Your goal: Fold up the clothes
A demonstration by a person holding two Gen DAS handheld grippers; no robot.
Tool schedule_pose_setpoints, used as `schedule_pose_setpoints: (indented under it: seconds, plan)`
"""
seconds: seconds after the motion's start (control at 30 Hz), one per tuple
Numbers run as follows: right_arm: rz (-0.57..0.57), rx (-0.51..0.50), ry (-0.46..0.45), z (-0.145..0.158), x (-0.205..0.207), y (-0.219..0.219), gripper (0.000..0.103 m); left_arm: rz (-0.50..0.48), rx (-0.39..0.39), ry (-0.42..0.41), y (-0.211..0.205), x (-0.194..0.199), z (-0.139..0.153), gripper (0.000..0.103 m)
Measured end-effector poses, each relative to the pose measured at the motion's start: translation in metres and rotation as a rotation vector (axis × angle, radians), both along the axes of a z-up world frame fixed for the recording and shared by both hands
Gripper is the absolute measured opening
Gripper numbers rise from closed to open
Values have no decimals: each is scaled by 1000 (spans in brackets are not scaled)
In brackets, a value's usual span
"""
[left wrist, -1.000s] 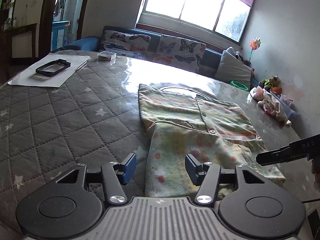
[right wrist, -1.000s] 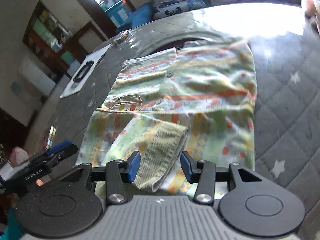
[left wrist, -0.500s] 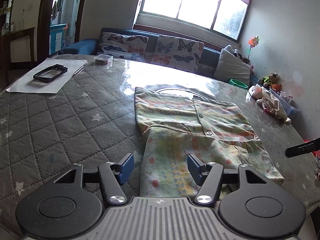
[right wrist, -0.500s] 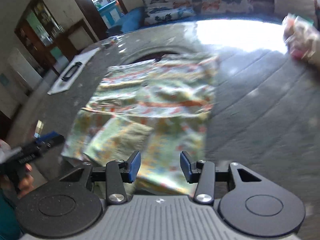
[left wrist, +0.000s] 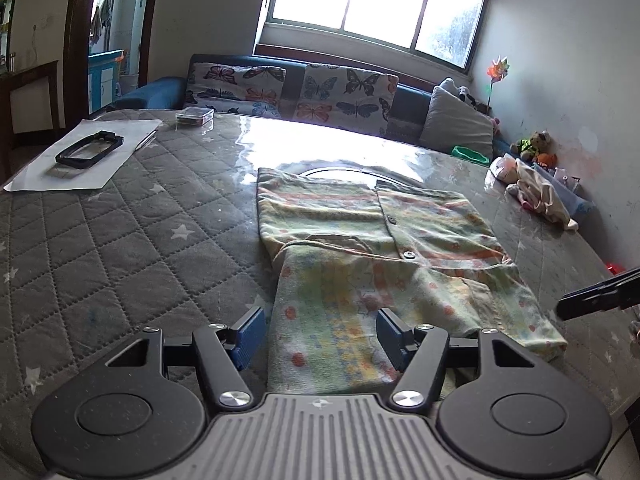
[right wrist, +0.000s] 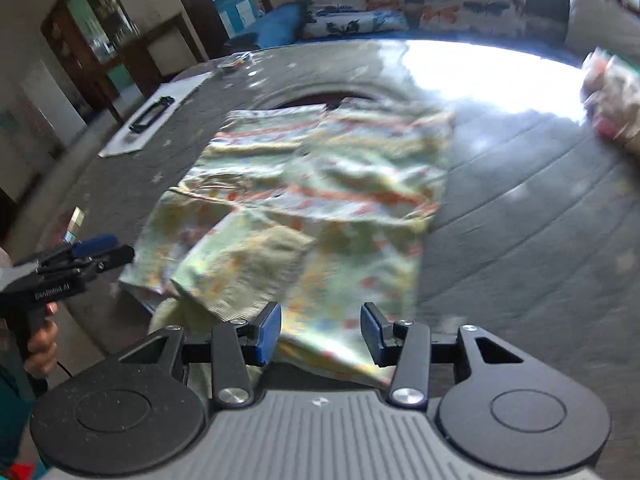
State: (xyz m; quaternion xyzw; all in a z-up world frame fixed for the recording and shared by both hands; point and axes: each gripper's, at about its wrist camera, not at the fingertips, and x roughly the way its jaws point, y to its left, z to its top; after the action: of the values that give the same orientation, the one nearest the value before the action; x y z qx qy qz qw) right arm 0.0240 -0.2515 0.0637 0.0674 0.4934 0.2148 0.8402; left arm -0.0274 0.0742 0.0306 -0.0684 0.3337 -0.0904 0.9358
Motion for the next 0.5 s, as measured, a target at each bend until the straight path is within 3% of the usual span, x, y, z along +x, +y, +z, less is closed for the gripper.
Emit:
schedule_pose_setpoints:
  seconds: [0.13,0.33,0.43,0.5]
  plan:
    - [-41,133,39,-24,13,10,44,9,7,-7,4,4,2,64]
    - [-66,155,48,-37,21,27,44,-16,40,-1,-2,12,-2,63]
    - [-74,138,39,-44,21,37,38,-26,52,5,-5,13,-7,62]
    - [-70,116,10,-44,18,42,27,-30,48,9,-4,14,-9,62]
